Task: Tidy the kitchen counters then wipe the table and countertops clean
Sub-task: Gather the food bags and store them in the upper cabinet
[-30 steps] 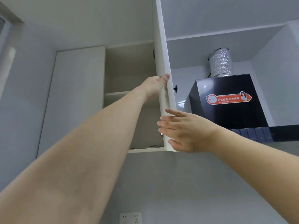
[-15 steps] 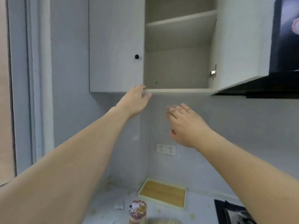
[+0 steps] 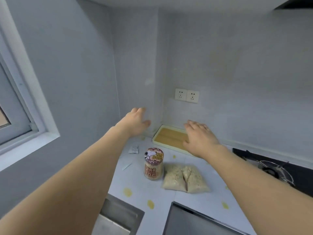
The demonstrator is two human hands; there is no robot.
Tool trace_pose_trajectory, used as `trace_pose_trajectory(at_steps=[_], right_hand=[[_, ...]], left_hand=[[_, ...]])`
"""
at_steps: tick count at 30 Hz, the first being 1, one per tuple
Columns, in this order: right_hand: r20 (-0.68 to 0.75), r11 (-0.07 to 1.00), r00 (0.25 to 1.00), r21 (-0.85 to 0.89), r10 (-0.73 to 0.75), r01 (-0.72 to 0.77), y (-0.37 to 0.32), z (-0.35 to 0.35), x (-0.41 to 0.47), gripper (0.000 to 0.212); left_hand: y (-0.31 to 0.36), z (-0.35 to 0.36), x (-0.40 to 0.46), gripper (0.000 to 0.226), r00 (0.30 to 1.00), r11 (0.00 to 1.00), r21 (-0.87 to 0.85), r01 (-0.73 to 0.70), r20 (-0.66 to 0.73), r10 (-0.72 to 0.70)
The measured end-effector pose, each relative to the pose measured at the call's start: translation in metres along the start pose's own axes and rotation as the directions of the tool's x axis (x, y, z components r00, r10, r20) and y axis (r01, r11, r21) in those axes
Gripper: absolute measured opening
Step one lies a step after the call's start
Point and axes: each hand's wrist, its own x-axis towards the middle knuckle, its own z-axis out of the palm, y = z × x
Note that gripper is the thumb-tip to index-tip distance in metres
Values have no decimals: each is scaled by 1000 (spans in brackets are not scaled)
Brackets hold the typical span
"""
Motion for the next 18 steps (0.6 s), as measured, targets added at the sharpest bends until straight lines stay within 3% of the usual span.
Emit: trace_pose_trajectory(at_steps=[7,12,18], right_hand=[[347,943,934,276,82,-186,-5,111,52,79],[506,853,862,440,23,-281,-15,192,88,86],[572,651,813,657,-103,-380,-25,259,122,80]], left_hand=[[-71,101,30,84,957,984,-64,167,251,-146],[-115,173,46,99,906,952,-144,271,371,-202],[-142,226,60,79,894,888,-362,285,435,-110]])
